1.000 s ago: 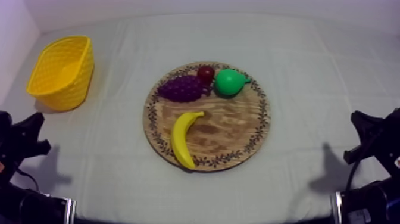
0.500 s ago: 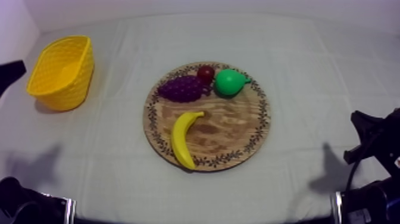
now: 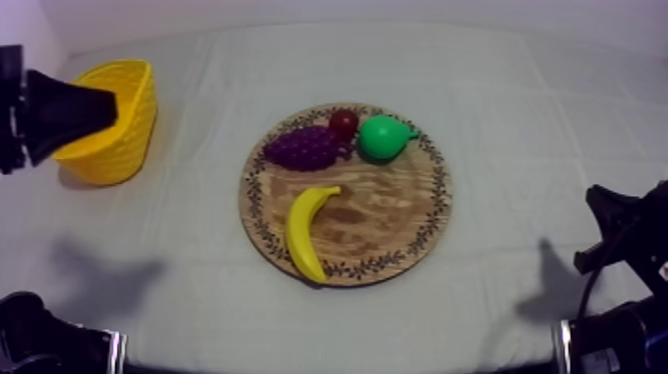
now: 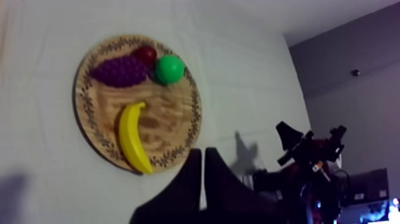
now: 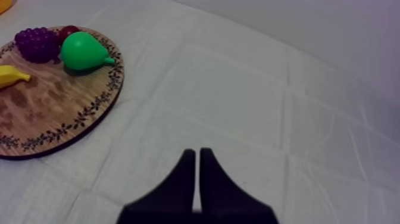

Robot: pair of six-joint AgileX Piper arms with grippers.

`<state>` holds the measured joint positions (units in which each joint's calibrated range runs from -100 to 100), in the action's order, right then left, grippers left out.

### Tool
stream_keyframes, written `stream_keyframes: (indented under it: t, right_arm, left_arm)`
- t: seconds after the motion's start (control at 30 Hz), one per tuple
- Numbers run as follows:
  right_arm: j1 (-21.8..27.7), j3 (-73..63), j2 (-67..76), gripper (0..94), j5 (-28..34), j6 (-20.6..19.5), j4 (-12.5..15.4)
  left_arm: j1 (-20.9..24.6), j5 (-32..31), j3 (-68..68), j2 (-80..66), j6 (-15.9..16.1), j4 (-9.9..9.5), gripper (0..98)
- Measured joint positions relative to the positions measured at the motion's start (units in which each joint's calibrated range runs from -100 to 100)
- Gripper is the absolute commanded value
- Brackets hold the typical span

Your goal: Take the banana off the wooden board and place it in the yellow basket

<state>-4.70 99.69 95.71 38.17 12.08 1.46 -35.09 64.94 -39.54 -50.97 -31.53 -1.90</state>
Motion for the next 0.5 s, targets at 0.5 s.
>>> stream_keyframes:
  t: [0.5]
  right_arm:
    - [0.0, 0.0, 0.0, 0.5, 0.0, 0.0, 0.0]
  left_arm:
    - [-4.2, -6.4, -7.3, 15.5, -5.6, 0.68, 0.2]
